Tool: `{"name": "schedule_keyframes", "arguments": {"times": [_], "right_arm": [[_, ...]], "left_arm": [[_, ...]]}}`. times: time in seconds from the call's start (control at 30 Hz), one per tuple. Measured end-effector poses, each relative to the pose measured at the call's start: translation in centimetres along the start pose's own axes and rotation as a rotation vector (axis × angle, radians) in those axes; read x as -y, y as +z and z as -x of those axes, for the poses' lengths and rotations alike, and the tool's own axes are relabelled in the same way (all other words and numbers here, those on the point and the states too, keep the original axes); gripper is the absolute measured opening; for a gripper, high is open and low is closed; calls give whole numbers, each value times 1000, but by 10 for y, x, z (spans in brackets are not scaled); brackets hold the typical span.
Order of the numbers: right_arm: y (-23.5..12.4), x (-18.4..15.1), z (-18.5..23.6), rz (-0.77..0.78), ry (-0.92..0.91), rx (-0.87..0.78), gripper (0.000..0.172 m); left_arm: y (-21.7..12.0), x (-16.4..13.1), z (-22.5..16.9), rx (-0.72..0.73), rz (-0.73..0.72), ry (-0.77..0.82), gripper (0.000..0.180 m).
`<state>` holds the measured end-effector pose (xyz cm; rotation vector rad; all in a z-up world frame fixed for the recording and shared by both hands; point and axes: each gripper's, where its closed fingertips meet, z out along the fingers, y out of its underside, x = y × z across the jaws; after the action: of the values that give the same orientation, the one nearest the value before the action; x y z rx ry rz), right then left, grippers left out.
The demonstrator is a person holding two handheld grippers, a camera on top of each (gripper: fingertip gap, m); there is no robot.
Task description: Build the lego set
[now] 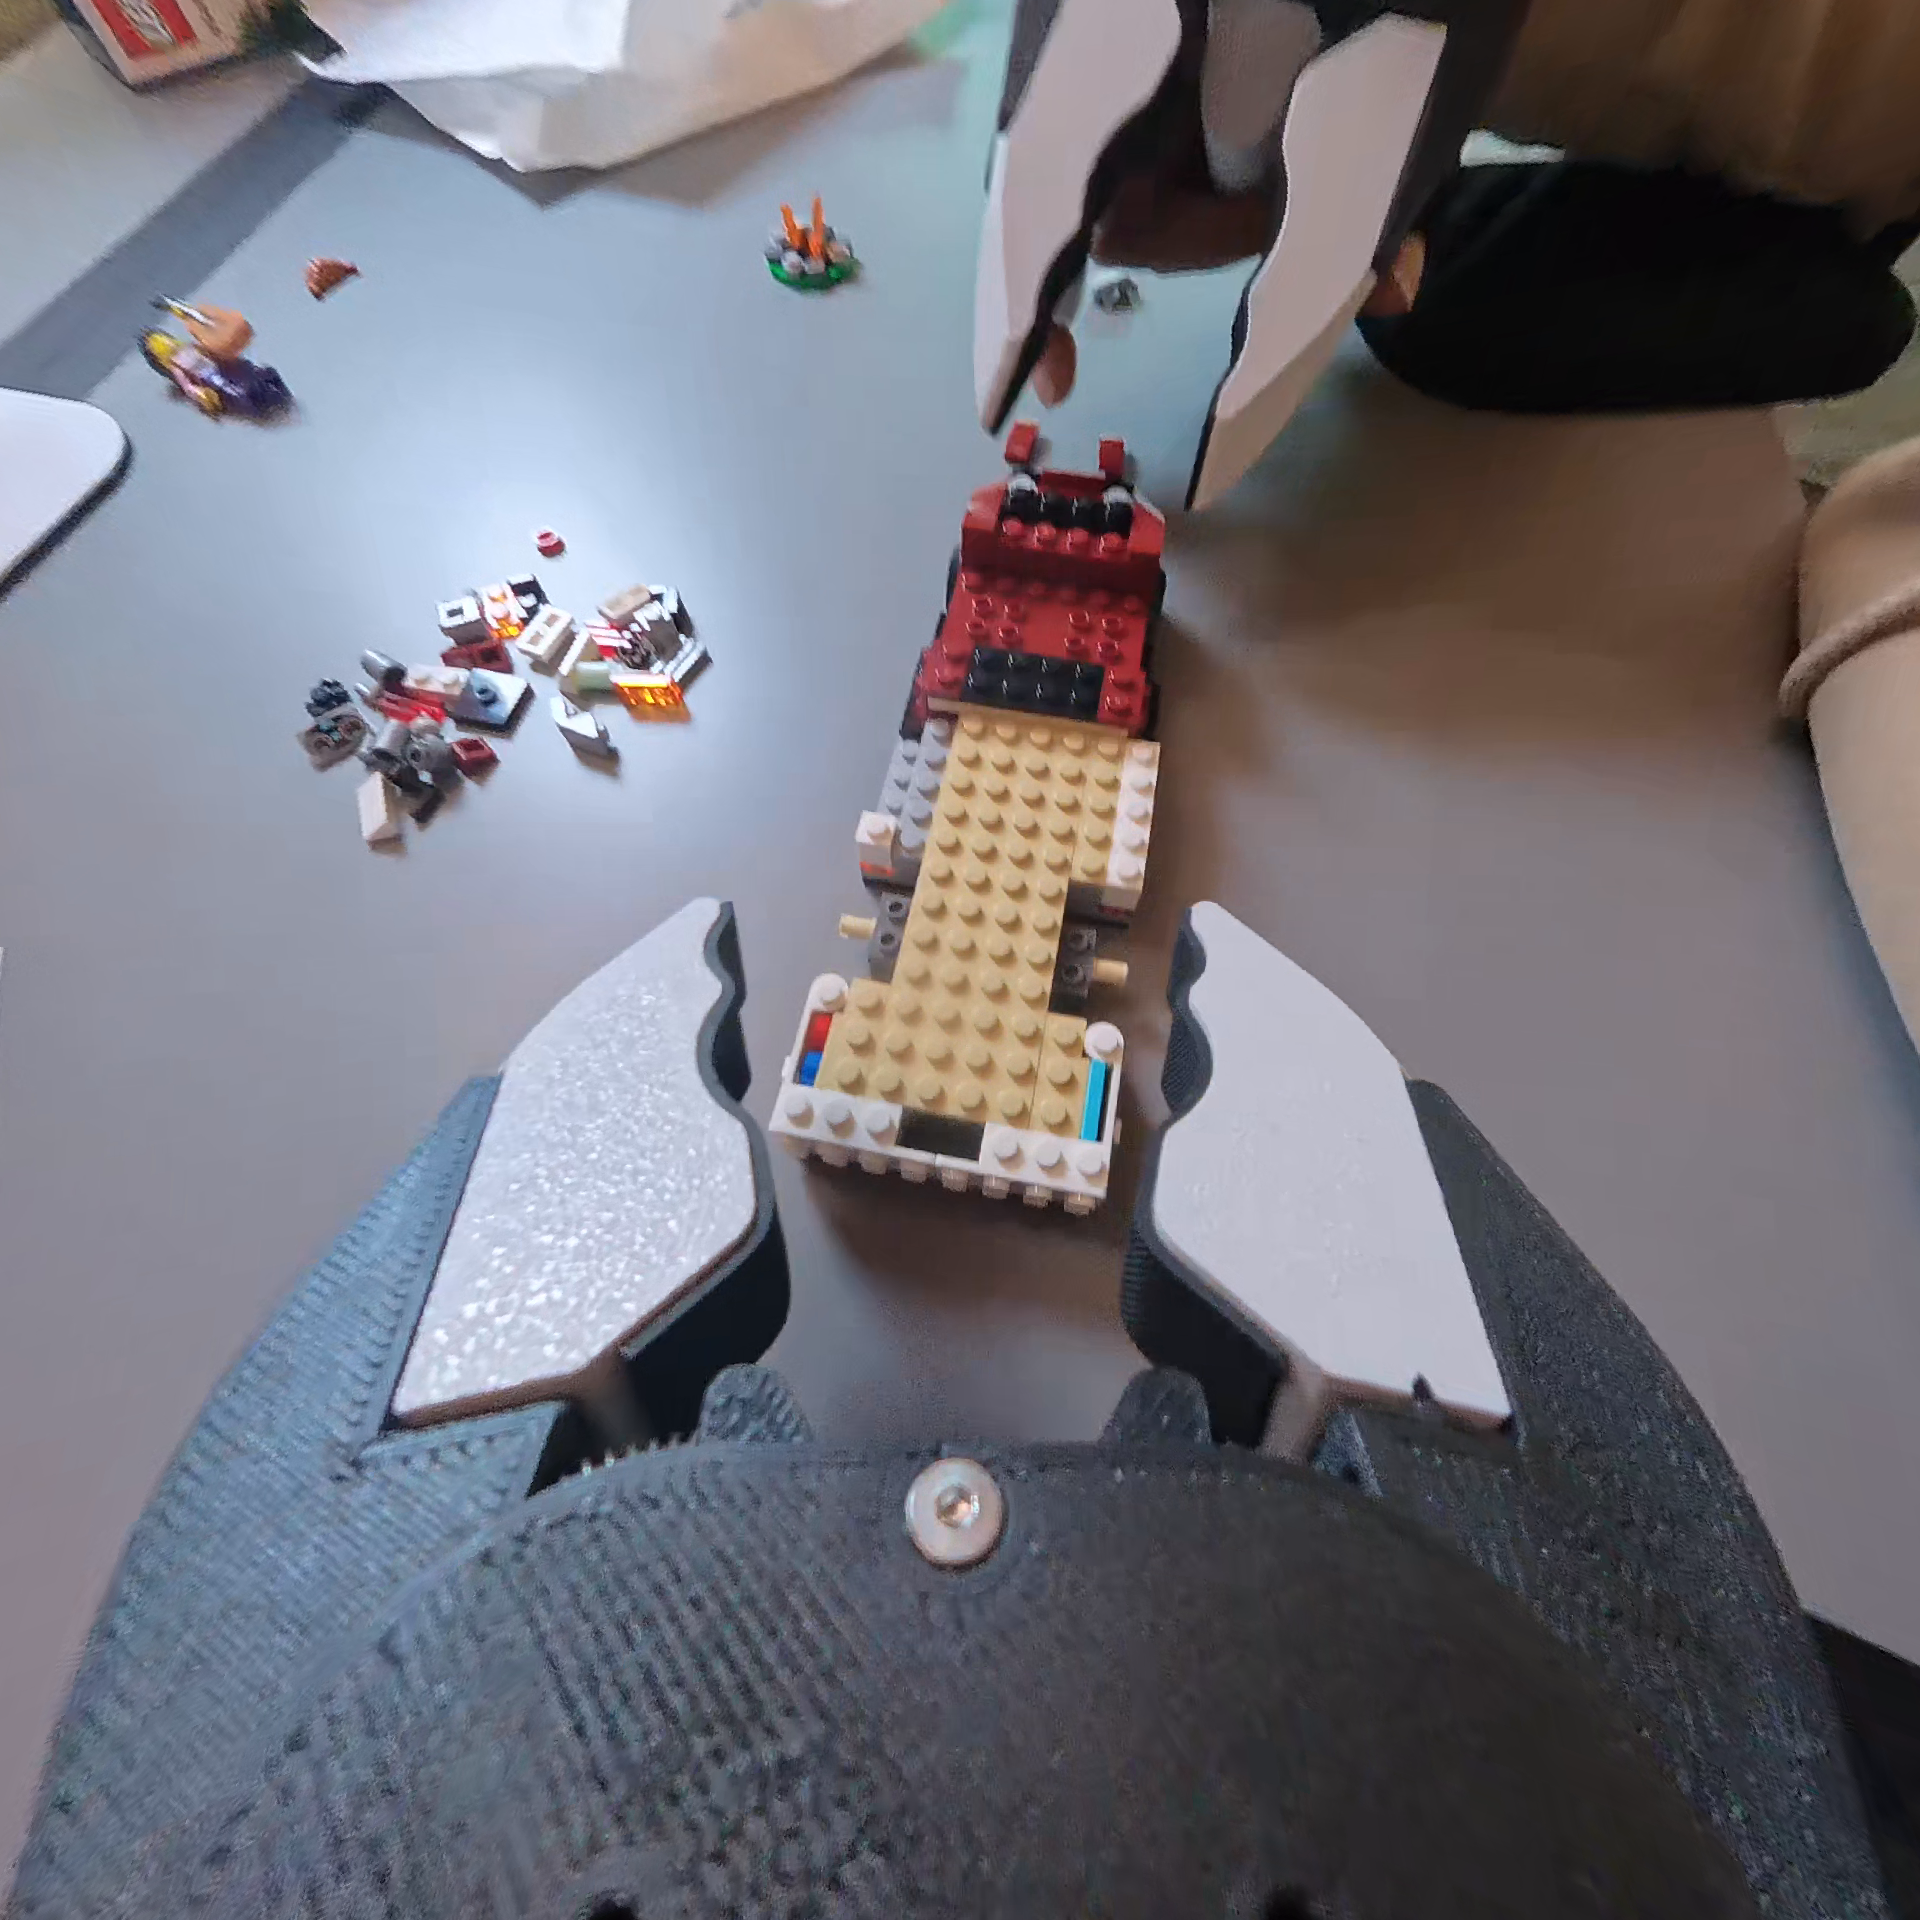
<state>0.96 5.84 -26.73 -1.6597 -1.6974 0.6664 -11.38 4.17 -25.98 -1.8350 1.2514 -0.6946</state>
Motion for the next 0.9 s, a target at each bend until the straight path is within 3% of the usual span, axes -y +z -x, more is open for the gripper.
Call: {"name": "schedule_keyframes", "arguments": {"times": [0.13, 0.27, 0.4, 0.57, 0.73, 0.83, 0.9], "right_arm": [[9, -1, -3, 46, -19, 42, 62], [19, -2, -5, 101, -41, 88, 65], [20, -1, -1, 122, -52, 134, 52], [17, -2, 5, 114, -32, 140, 51], [8, -5, 22, 99, 3, 170, 51], [-13, -13, 18, 101, 21, 134, 52], [-31, -25, 7, 121, 50, 89, 43]], "left_arm": [[1, -19, -2, -5, 95, 22, 87], [5, -32, 0, 10, 161, 55, 80], [7, -37, 3, 31, 174, 81, 72], [8, -36, 2, 15, 150, 99, 72], [9, -36, -1, 10, 151, 115, 73], [8, -36, -1, 9, 150, 115, 73], [8, -36, -1, 8, 150, 116, 73]]}}
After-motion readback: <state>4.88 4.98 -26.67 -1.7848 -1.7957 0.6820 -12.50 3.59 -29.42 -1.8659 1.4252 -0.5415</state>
